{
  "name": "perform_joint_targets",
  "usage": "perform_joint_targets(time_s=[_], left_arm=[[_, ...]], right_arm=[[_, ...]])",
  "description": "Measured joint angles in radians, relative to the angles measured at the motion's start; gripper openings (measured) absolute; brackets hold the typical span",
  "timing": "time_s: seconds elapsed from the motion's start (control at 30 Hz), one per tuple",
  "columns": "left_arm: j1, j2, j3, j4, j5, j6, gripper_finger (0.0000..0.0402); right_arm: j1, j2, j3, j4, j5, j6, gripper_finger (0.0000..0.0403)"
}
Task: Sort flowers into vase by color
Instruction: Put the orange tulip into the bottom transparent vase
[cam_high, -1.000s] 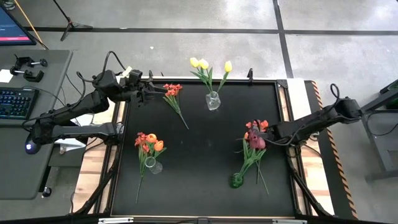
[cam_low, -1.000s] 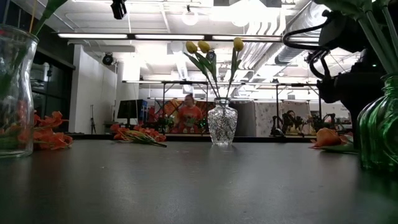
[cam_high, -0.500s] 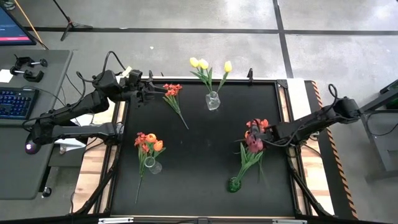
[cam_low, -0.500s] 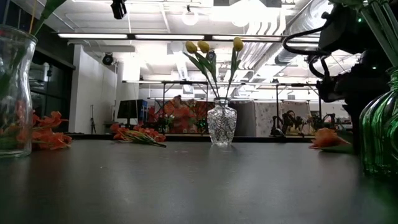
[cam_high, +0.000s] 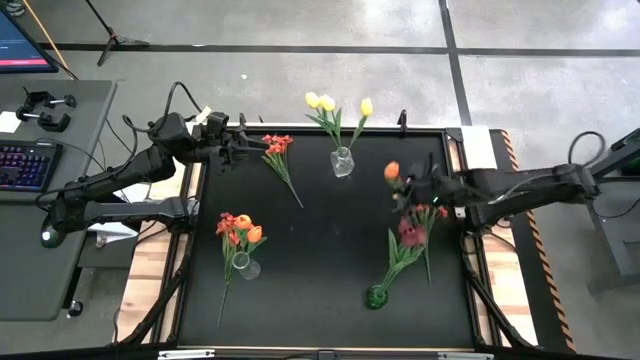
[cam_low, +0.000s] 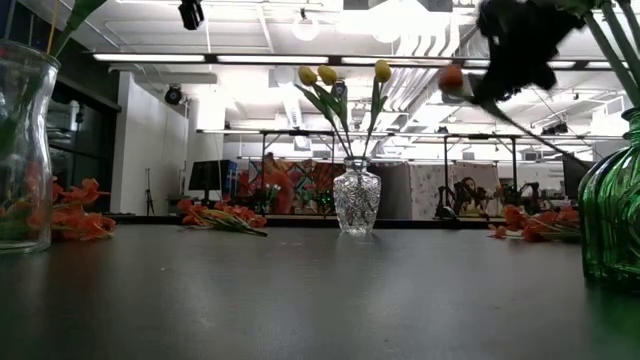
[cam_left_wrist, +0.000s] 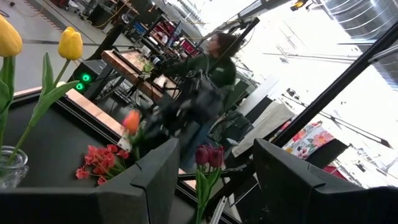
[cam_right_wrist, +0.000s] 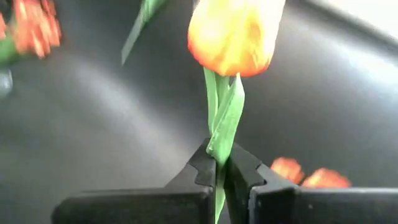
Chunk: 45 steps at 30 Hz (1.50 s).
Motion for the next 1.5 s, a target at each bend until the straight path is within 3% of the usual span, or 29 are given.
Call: perform_joint_targets(time_s=[0.17, 0.3, 0.43, 0.57, 0.7, 0.83, 1.2, 1.5], left_arm=[[0.0, 0.0, 0.0, 0.0, 0.0, -0.001, 0.0193], [0.0, 0.0, 0.0, 0.0, 0.0, -0.045, 0.0193], [0.0, 0.0, 0.0, 0.0, -0.006, -0.033, 0.0193], [0.0, 0.0, 0.0, 0.018, -0.044, -0.017, 0.0193], [0.0, 0.0, 0.0, 0.091, -0.109, -0.028, 0.0193], [0.0, -0.002, 0.0, 0.16, -0.12, -0.027, 0.0193], [0.031, -0.067, 0.0, 0.38, -0.049, 0.027, 0.0193], [0.058, -0.135, 0.0, 0.398, -0.071, 0.035, 0.0193]], right_arm=[[-0.106, -0.026, 0.118, 0.031, 0.03, -0.175, 0.0001], [-0.148, -0.023, 0.153, 0.148, -0.011, -0.262, 0.0001], [-0.158, -0.014, 0.098, 0.446, -0.105, -0.305, 0.0], [-0.157, 0.051, 0.021, 0.856, -0.229, -0.312, 0.0], [-0.136, 0.196, 0.003, 1.195, -0.358, -0.27, 0.0], [-0.073, 0.365, 0.054, 1.379, -0.386, -0.251, 0.0], [0.052, 0.74, 0.389, 1.486, -0.313, -0.311, 0.0], [0.133, 0.926, 0.693, 1.368, -0.357, -0.357, 0.0]])
